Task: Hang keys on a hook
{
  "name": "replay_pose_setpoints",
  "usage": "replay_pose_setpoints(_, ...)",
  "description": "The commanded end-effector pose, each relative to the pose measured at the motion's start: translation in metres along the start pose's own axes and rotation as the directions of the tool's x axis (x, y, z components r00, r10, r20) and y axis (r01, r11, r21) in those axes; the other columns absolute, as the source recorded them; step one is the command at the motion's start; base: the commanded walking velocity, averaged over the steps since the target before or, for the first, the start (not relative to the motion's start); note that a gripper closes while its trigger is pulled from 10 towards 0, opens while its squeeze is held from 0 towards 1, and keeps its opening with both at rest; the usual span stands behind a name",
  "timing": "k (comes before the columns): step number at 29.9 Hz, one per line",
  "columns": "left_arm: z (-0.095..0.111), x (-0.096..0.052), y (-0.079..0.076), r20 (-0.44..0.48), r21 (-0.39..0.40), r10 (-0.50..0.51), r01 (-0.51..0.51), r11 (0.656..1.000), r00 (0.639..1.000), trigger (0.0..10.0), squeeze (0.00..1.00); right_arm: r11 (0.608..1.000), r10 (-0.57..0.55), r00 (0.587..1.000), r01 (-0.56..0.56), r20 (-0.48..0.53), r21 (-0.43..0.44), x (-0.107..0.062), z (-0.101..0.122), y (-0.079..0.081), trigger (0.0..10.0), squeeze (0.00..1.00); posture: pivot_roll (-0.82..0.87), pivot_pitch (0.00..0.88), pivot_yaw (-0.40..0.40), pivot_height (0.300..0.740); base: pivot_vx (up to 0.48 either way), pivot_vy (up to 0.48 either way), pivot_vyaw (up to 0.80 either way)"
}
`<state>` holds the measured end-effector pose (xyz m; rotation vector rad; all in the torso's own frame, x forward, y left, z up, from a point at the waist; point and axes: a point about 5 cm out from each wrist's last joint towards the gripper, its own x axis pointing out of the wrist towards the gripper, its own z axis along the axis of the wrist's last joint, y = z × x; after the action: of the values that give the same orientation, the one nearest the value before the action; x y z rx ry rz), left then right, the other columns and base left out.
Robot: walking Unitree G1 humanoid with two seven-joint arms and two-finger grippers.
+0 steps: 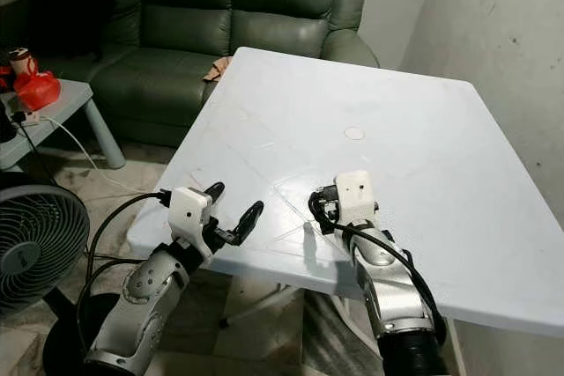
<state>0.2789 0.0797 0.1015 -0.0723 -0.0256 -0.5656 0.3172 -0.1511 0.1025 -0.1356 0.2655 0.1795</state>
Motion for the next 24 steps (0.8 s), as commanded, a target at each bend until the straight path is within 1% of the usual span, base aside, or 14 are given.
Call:
replay_pose_setpoints(1, 0.004, 0.001, -0.003, 0.011, 0.005, -0.007, 0.006, 1.0, 1.0, 10.0, 0.0, 1.0, 0.004, 1.0, -0.004, -0.02, -0.007, 0.002, 0.0, 0.0, 10.0, 0.0, 0.03, 0.001, -0.088, 0.711, 0.0, 0.0, 0.0)
replay_pose_setpoints(5, 0.004, 0.001, -0.003, 0.01, 0.002, 0.0, 0.0, 1.0, 1.0, 10.0, 0.0, 1.0, 0.003, 0.999, -0.003, -0.048, -0.013, 0.002, -0.004, -0.001, 10.0, 0.0, 0.03, 0.005, -0.09, 0.711, 0.0, 0.0, 0.0)
replay_pose_setpoints(12, 0.005, 0.0, -0.003, 0.009, -0.003, 0.009, -0.009, 1.0, 1.0, 10.0, 0.0, 1.0, 0.002, 0.994, -0.001, -0.112, 0.003, 0.002, -0.014, -0.001, 10.0, 0.0, 0.03, 0.02, -0.094, 0.711, 0.0, 0.0, 0.0)
replay_pose_setpoints(13, 0.005, 0.0, -0.003, 0.008, -0.005, 0.012, -0.012, 1.0, 1.0, 10.0, 0.0, 1.0, 0.007, 0.99, -0.003, -0.142, 0.028, 0.001, -0.018, -0.001, 10.0, 0.0, 0.03, 0.02, -0.094, 0.711, 0.0, 0.0, 0.0)
replay_pose_setpoints(15, 0.006, 0.0, -0.003, 0.009, -0.007, 0.015, -0.015, 1.0, 1.0, 10.0, 0.0, 0.999, 0.012, 0.986, -0.004, -0.164, 0.046, 0.001, -0.022, -0.001, 10.0, 0.0, 0.02, 0.026, -0.094, 0.711, 0.0, 0.0, 0.0)
replay_pose_setpoints(20, 0.006, 0.0, -0.003, 0.008, -0.009, 0.019, -0.019, 1.0, 1.0, 10.0, 0.0, 0.995, 0.016, 0.983, 0.003, -0.181, 0.101, 0.0, -0.025, -0.001, 10.0, 0.0, 0.02, 0.026, -0.094, 0.711, 0.0, 0.0, 0.0)
replay_pose_setpoints(22, 0.006, 0.001, -0.003, 0.009, -0.009, 0.02, -0.02, 1.0, 1.0, 10.0, 0.0, 0.993, 0.027, 0.985, -0.007, -0.173, 0.118, 0.0, -0.025, 0.0, 10.0, 0.0, 0.02, 0.031, -0.093, 0.711, 0.0, 0.0, 0.0)
replay_pose_setpoints(23, 0.007, 0.001, -0.002, 0.01, -0.01, 0.022, -0.022, 1.0, 1.0, 10.0, 0.0, 0.992, 0.025, 0.984, -0.002, -0.175, 0.126, 0.0, -0.026, 0.0, 8.8, 0.0, 0.02, 0.031, -0.093, 0.711, 0.0, 0.0, 0.0)
replay_pose_setpoints(24, 0.007, 0.001, -0.002, 0.01, -0.01, 0.023, -0.023, 1.0, 1.0, 10.0, 0.0, 0.992, 0.018, 0.984, 0.004, -0.177, 0.126, 0.0, -0.026, 0.0, 8.8, 0.0, 0.02, 0.031, -0.093, 0.711, 0.0, 0.0, 0.0)
